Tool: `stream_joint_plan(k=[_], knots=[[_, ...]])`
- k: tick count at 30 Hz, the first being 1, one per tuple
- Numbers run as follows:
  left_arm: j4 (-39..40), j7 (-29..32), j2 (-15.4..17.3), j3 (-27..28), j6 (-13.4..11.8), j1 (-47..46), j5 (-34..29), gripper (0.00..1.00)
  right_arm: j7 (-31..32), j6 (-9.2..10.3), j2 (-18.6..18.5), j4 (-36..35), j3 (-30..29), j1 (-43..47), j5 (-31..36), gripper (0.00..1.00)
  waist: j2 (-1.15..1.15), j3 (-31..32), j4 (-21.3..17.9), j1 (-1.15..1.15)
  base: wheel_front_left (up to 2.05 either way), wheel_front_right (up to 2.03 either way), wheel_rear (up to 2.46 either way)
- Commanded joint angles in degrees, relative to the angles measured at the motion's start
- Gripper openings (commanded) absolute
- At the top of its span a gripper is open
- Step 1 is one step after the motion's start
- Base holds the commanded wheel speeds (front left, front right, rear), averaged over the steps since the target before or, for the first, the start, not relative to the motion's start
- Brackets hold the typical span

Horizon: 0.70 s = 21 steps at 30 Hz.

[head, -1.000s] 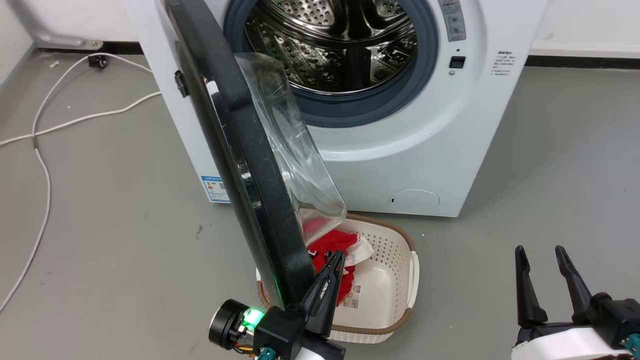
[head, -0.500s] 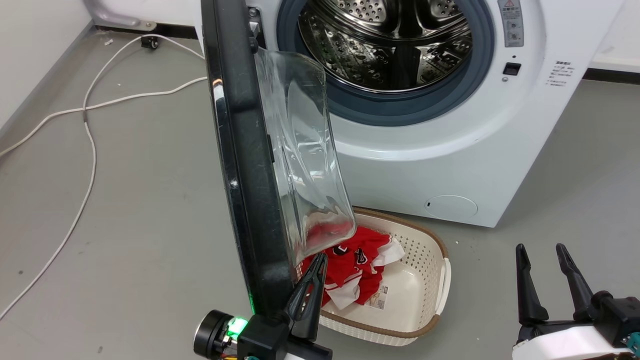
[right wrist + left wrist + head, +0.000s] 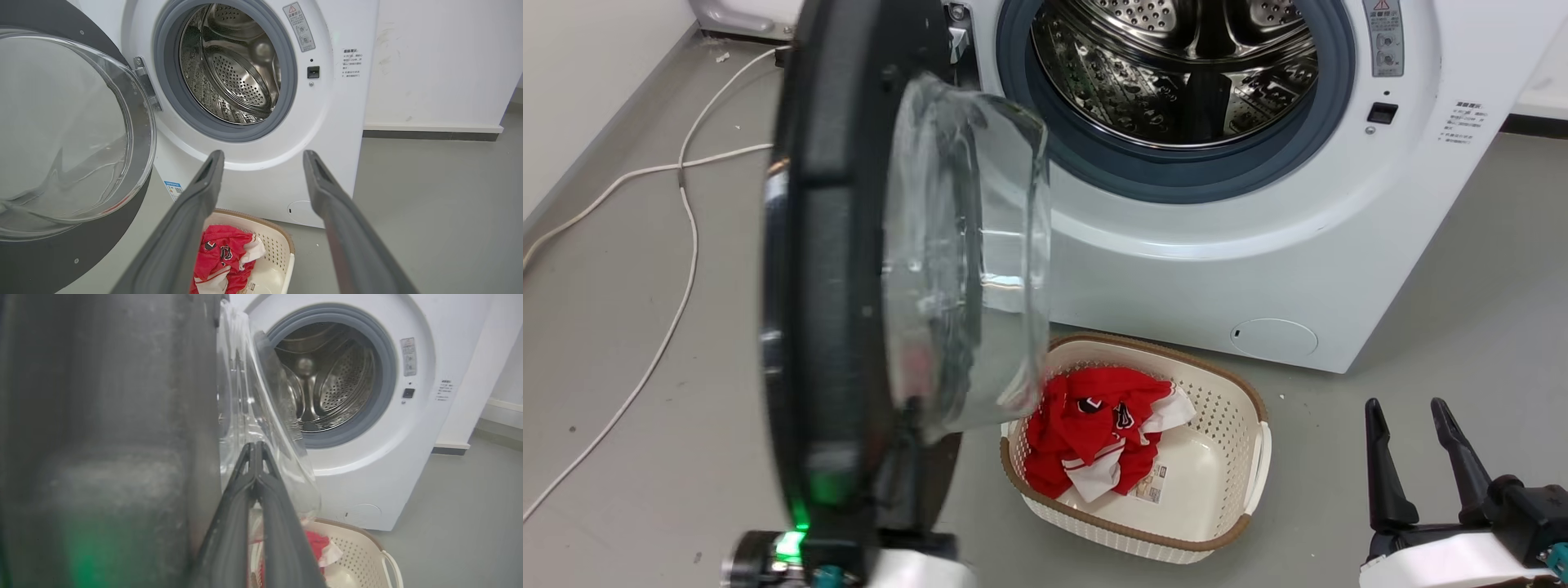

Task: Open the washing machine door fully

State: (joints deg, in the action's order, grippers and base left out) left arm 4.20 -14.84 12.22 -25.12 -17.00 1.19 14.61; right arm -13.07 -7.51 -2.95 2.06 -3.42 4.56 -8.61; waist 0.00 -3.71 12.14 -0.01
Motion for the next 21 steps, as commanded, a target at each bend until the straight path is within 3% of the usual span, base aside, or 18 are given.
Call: stream_joint_plan(k=[1, 12, 21], knots=[[-0.71, 0.48, 0.99, 2.82, -0.27, -2.9, 0.87, 0.0, -0.01, 0.04, 0.12, 0.02, -0.13, -0.63, -0.39, 1.0, 0.0, -0.04, 0.01, 0.01, 0.0, 0.0, 0.0], [0.87, -0.05, 5.36, 11.27, -3.46, -0.64, 3.09, 0.0, 0.25, 0.04, 0.12, -0.21, -0.36, -0.93, -0.21, 1.0, 0.0, -0.84, 0.44, 0.01, 0.0, 0.0, 0.0], [0.08, -0.18, 8.72, 18.82, -4.59, 0.83, 6.27, 0.0, 0.36, 0.04, 0.13, -0.63, -0.5, -0.98, -0.02, 1.0, 0.0, -1.53, 0.48, 0.01, 0.0, 0.0, 0.0]])
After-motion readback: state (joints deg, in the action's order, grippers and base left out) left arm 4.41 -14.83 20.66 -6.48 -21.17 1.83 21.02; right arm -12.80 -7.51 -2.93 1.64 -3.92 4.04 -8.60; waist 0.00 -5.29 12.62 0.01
